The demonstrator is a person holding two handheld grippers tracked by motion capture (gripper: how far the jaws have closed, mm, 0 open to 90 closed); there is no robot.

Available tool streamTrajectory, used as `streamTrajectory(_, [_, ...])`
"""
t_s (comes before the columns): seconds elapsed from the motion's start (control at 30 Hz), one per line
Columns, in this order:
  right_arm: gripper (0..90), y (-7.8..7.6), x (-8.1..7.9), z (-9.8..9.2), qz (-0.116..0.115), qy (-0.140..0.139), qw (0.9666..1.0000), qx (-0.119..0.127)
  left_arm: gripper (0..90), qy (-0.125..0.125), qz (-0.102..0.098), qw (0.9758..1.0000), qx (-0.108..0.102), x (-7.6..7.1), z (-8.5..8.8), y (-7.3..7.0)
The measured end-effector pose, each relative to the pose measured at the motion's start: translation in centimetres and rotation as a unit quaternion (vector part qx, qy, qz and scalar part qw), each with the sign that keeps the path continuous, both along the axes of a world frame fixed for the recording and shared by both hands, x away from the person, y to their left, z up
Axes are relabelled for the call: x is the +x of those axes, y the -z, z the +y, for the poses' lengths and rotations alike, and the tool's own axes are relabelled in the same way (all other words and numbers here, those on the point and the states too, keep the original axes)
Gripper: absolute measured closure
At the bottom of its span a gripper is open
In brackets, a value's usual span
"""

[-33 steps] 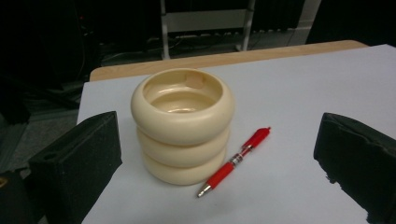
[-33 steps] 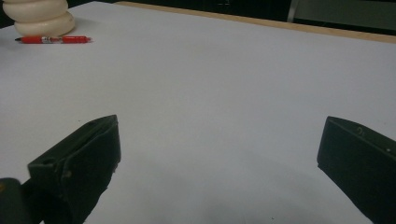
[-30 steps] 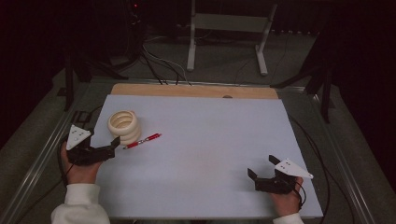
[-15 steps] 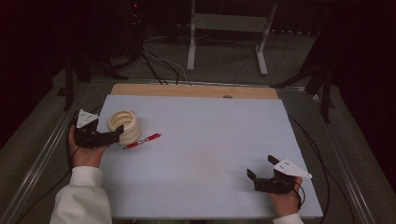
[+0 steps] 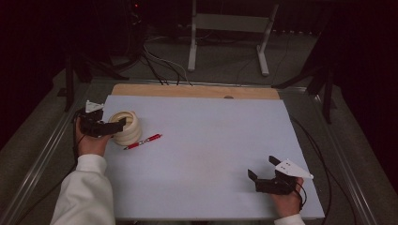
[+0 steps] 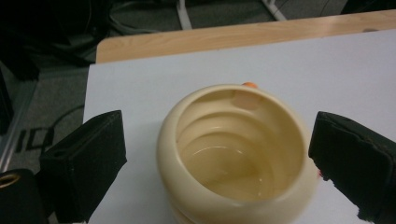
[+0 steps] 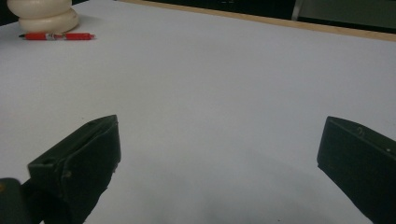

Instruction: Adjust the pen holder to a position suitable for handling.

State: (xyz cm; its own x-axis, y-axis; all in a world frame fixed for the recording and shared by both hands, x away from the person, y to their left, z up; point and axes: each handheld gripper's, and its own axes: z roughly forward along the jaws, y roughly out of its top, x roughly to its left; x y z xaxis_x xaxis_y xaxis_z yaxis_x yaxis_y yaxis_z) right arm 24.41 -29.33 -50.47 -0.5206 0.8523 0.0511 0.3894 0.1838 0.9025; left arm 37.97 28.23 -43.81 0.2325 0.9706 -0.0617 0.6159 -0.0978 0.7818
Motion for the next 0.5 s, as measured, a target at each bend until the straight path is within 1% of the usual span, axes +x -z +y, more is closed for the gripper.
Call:
streamTrajectory(0.03, [0.1,0.0,0.0,0.0,-0.001,0.000,1.0000,0.000,6.1,0.000,0.005,1.0000,-0.005,0.2,0.1,0.1])
streamTrajectory(0.1, [0.1,0.0,0.0,0.0,0.000,0.000,1.0000,0.001,7.4,0.000,0.020,0.9997,-0.017,0.6,0.3,0.5])
streamTrajectory(0.13, [0.1,0.0,0.0,0.0,0.000,0.000,1.0000,0.001,7.4,0.003,0.027,0.9993,-0.026,0.9,0.5,0.7])
streamTrajectory(0.17, [0.1,0.0,0.0,0.0,0.000,0.000,1.0000,0.001,7.4,0.005,0.036,0.9989,-0.030,1.1,0.6,0.9])
streamTrajectory(0.23, [0.1,0.0,0.0,0.0,0.000,0.000,1.0000,-0.001,7.5,0.002,0.052,0.9983,-0.026,1.5,0.7,1.4])
streamTrajectory(0.27, [0.1,0.0,0.0,0.0,0.000,0.000,1.0000,-0.001,8.3,-0.002,0.056,0.9981,-0.027,1.6,0.7,1.5])
streamTrajectory(0.33, [0.1,0.0,0.0,0.0,0.000,0.000,1.0000,-0.001,15.6,-0.014,0.061,0.9979,-0.017,1.8,0.7,1.8])
streamTrajectory(0.37, [0.1,0.0,0.0,0.0,0.000,0.000,1.0000,-0.001,16.4,-0.014,0.063,0.9977,-0.018,1.9,0.8,1.9])
streamTrajectory(0.47, [0.1,0.0,0.1,0.0,-0.001,-0.001,1.0000,-0.002,30.0,-0.021,0.072,0.9972,-0.007,2.2,0.8,2.2])
streamTrajectory(0.5, [0.1,0.0,0.1,0.0,-0.001,-0.001,1.0000,-0.002,33.4,-0.021,0.072,0.9972,-0.007,2.2,0.8,2.2])
